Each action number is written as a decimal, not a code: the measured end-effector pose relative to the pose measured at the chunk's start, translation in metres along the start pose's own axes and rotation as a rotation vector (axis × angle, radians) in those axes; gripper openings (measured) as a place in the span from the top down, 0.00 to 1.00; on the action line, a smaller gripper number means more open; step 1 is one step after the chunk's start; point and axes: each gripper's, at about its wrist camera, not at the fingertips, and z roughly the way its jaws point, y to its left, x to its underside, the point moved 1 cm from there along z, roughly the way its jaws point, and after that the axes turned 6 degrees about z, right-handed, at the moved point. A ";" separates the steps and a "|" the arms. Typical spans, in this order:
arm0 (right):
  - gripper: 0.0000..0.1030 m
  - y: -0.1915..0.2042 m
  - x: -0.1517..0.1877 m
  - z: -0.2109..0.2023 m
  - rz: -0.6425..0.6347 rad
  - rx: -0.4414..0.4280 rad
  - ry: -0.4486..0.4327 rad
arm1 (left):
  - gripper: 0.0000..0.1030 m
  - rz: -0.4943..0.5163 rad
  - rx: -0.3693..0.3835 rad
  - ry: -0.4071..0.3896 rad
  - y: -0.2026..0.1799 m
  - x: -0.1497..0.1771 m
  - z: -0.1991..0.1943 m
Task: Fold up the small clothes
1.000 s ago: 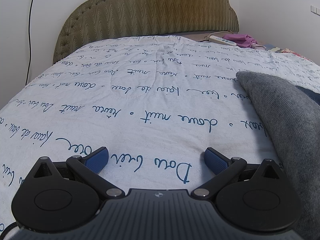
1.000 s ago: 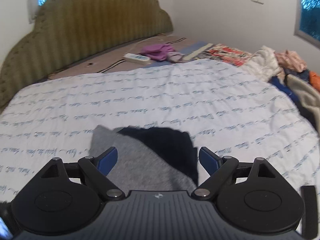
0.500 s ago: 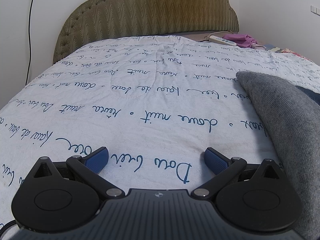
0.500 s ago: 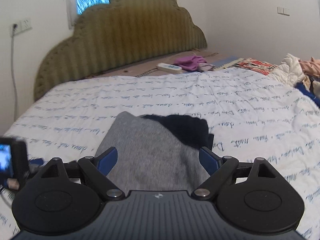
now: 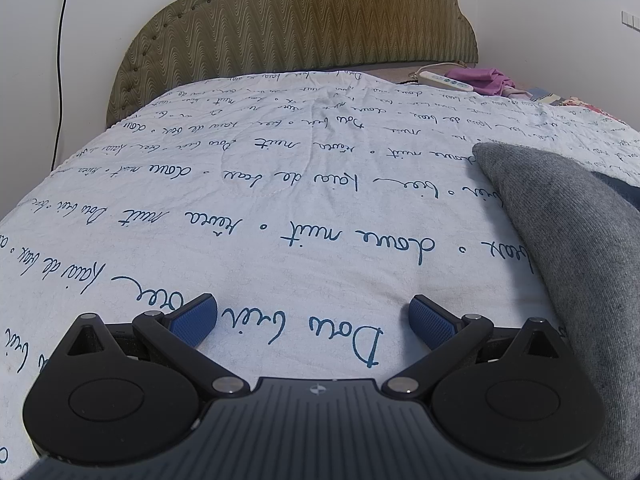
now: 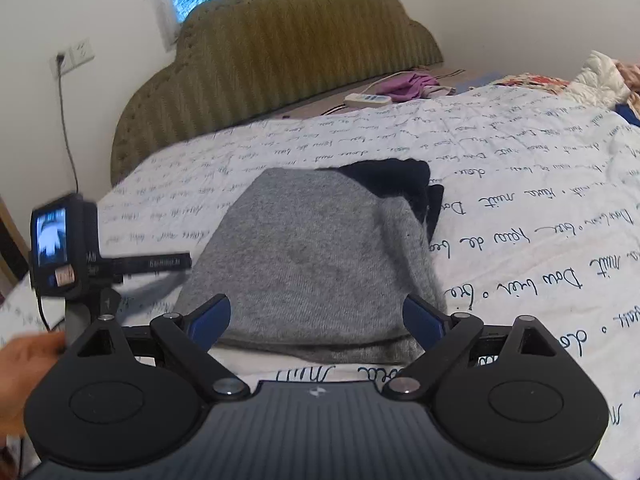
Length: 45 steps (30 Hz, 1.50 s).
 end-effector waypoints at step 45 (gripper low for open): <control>0.09 -0.002 0.033 -0.031 -0.045 0.166 -0.033 | 0.00 0.069 0.029 0.058 -0.069 0.061 -0.145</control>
